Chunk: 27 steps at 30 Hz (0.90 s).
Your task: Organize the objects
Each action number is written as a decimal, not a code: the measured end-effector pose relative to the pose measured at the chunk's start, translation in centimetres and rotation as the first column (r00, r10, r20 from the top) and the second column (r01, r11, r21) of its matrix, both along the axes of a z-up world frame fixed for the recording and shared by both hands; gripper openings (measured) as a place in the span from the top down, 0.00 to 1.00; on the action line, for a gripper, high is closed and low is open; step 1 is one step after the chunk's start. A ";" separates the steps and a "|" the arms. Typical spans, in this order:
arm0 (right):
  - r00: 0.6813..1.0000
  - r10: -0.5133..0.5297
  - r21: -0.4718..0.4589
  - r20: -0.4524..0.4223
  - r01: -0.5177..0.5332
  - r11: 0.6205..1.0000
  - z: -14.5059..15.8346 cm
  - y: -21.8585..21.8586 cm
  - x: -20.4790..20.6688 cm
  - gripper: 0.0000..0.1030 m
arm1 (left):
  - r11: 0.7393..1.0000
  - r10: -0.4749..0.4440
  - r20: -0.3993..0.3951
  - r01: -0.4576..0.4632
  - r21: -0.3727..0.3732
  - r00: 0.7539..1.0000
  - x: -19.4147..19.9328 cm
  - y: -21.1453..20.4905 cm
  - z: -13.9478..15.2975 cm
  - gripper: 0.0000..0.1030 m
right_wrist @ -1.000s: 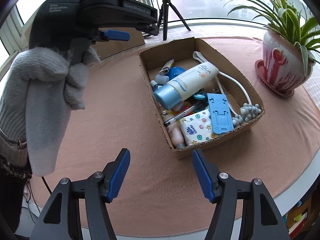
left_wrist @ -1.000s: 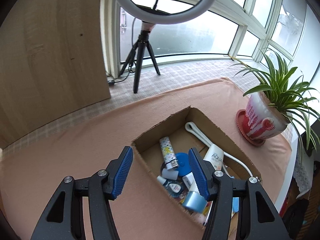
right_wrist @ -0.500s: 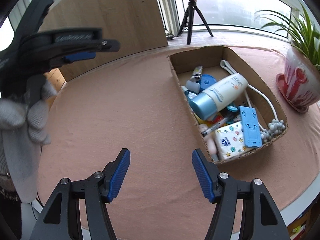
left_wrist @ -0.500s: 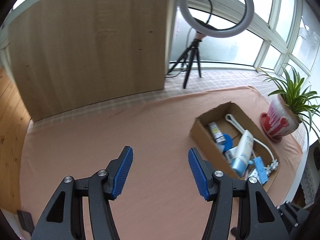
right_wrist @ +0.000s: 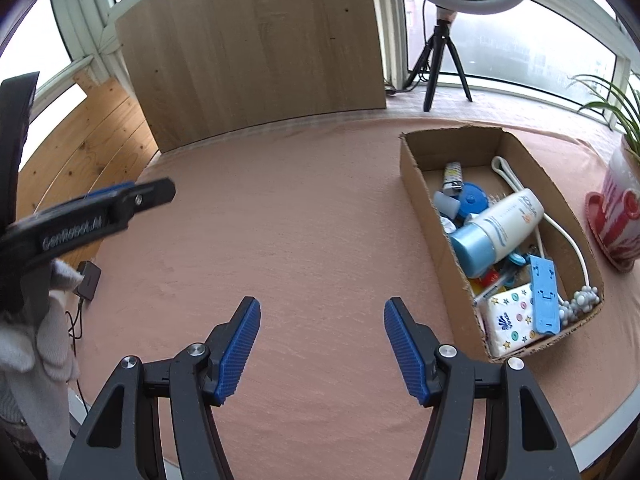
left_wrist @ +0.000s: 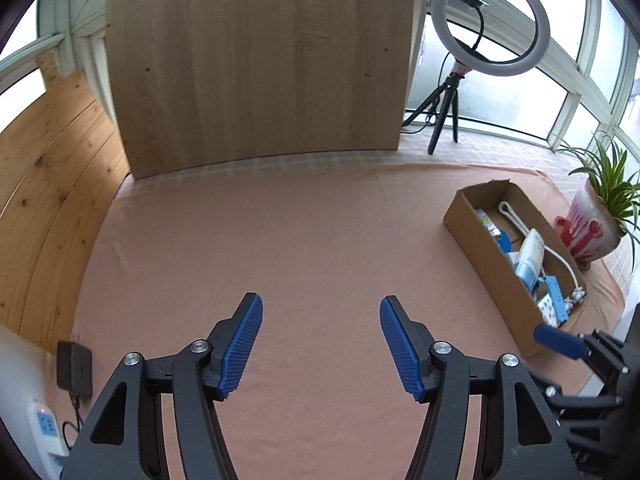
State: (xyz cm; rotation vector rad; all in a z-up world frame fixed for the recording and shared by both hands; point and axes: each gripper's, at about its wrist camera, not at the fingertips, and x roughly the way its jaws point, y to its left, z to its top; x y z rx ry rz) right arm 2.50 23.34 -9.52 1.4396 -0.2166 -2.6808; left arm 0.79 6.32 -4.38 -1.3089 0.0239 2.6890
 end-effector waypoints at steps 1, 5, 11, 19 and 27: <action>1.000 0.004 -0.002 -0.001 -0.004 1.000 0.0 -0.3 -0.1 0.41 | 1.000 0.011 0.000 -0.011 -0.006 1.000 0.6 -0.4 -0.2 0.36; 1.000 0.025 0.003 -0.012 -0.024 1.000 0.3 -1.3 0.0 0.41 | 0.998 0.053 0.035 -0.053 0.016 0.998 3.1 -2.2 -1.2 0.36; 0.998 0.060 0.048 -0.037 -0.058 0.997 0.6 -2.9 0.5 0.41 | 0.993 0.113 0.067 -0.115 0.028 0.991 5.8 -4.1 -2.7 0.32; 0.997 0.071 0.048 -0.023 -0.070 0.996 0.0 -3.8 1.0 0.41 | 0.990 0.135 0.105 -0.138 0.024 0.985 7.1 -4.8 -4.4 0.32; 0.997 0.074 0.045 -0.019 -0.073 0.996 -0.4 -4.3 1.4 0.41 | 0.992 0.124 0.102 -0.126 0.016 0.987 6.8 -4.6 -4.4 0.32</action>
